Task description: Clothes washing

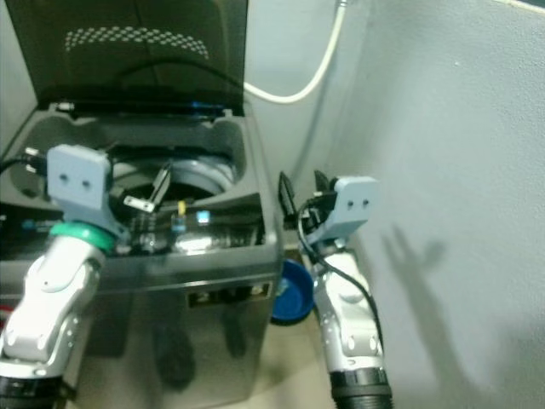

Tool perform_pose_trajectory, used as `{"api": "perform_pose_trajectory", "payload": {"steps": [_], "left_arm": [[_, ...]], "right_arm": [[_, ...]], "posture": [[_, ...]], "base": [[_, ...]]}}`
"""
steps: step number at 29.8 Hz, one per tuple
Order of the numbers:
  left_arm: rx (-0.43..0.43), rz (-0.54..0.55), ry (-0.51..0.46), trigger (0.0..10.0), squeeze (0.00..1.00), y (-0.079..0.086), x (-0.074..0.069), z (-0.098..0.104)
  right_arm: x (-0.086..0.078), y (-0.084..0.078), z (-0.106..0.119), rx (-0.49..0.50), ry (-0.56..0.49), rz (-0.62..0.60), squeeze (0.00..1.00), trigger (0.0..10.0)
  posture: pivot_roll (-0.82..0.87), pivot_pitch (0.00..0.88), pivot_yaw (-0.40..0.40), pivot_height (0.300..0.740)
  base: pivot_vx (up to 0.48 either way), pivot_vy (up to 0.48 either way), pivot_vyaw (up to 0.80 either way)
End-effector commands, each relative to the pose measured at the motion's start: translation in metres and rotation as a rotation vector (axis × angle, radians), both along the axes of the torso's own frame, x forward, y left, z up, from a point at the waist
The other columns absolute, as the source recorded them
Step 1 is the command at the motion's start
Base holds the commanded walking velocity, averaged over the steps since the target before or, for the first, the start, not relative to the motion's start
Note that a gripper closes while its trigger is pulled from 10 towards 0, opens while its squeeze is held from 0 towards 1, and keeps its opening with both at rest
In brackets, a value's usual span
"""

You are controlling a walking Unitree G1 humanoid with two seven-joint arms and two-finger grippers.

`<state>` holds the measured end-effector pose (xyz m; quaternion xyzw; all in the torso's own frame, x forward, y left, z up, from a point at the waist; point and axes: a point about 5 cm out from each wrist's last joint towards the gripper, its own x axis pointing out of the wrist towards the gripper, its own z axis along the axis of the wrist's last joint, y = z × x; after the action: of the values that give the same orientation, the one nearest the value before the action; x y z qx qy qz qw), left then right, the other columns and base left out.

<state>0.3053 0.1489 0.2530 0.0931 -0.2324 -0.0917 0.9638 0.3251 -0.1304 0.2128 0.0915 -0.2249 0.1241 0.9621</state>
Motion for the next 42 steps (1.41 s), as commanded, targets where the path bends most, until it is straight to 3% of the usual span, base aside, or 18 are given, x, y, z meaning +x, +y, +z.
{"api": "perform_pose_trajectory", "payload": {"steps": [1, 42], "left_arm": [[0.008, -0.011, 0.014, 10.0, 0.0, -0.0027, 0.0007, -0.0026], [-0.007, -0.014, 0.006, 10.0, 0.0, -0.0071, 0.0024, -0.0025]], "right_arm": [[-0.002, -0.0007, -0.0017, -0.006, 0.007, -0.007, 0.0, 10.0], [-0.0009, -0.0021, 0.0006, -0.027, 0.004, -0.004, 0.0, 10.0]], "posture": [[0.03, 0.021, 0.001, 0.74], [0.01, 0.015, -0.015, 0.74]], "base": [[0.0, 0.0, 0.0], [0.0, 0.0, 0.0]]}}
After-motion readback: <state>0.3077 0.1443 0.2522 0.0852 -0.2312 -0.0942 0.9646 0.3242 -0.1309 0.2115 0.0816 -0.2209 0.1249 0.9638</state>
